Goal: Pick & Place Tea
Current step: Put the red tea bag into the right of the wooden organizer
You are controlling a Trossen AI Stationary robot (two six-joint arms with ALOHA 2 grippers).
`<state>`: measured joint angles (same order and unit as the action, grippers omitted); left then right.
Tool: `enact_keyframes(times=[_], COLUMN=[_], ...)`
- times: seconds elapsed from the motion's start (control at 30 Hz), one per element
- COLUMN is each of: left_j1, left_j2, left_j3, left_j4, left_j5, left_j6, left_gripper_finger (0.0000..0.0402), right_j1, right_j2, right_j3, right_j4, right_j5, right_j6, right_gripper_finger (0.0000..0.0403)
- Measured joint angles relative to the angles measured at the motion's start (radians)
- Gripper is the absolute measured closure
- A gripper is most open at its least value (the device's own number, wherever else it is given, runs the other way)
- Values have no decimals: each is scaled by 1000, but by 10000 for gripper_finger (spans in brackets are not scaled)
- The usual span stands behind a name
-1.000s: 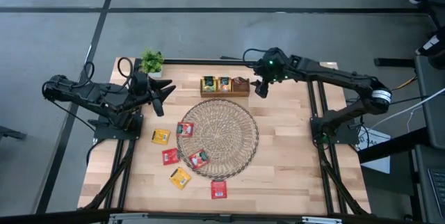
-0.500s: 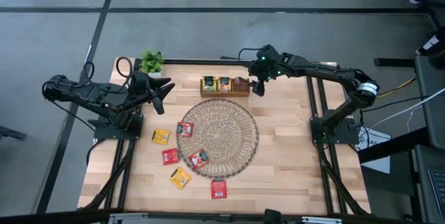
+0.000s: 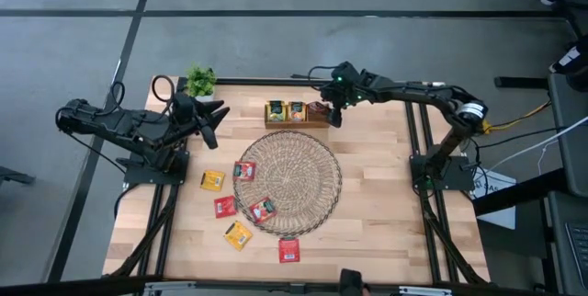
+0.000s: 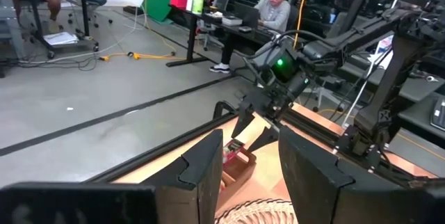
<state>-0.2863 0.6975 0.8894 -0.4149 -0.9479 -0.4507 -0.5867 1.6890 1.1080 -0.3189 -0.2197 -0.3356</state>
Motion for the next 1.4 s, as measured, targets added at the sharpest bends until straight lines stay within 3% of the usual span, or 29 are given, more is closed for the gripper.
enact_keyframes(times=[0.17, 0.27, 0.37, 0.6, 0.9, 1.4], left_j1=[0, 0, 0, 0, 0, 0], left_j2=[0, 0, 0, 0, 0, 0], left_j3=[0, 0, 0, 0, 0, 0], left_j4=[0, 0, 0, 0, 0, 0], left_j5=[-1, -1, -4, -5, -4, -1], left_j6=[0, 0, 0, 0, 0, 8], left_gripper_finger=[265, 265, 265, 265, 265, 265], right_j1=[-2, -2, -2, -4, -12, -12], right_j2=[17, 18, 18, 19, 19, 22], right_j3=[0, 0, 0, 0, 44, 448], right_j4=[18, 17, 19, 23, -55, -538], right_j5=[13, 15, 16, 44, 80, 22], right_j6=[14, 12, 13, 9, 10, -65], right_gripper_finger=[159, 182, 229, 389, 399, 401])
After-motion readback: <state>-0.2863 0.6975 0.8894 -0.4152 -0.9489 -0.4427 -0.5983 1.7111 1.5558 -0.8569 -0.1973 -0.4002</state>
